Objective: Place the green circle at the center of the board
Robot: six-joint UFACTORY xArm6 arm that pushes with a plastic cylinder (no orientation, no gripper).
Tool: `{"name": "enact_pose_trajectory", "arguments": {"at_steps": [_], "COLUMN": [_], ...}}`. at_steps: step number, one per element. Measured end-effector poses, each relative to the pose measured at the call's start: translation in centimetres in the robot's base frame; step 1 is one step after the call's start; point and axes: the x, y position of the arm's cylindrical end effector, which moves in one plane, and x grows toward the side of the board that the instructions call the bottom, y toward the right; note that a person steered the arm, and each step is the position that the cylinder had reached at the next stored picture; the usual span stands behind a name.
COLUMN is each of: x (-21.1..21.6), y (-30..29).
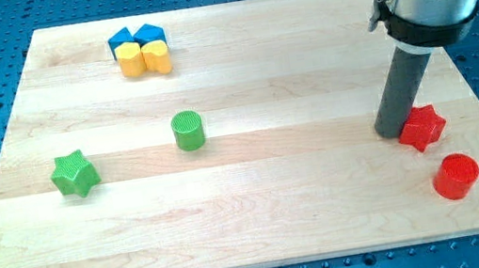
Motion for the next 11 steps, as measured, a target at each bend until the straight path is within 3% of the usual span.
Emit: {"name": "enact_pose_trajectory", "arguments": {"at_steps": [3, 5, 6, 8, 9, 10, 11], "x": [1.9, 8.1, 3.5, -3.9, -5.0, -5.1, -5.3], "y": [0.6, -21.5, -26.7, -25.0, -17.8, -14.4, -16.4]}}
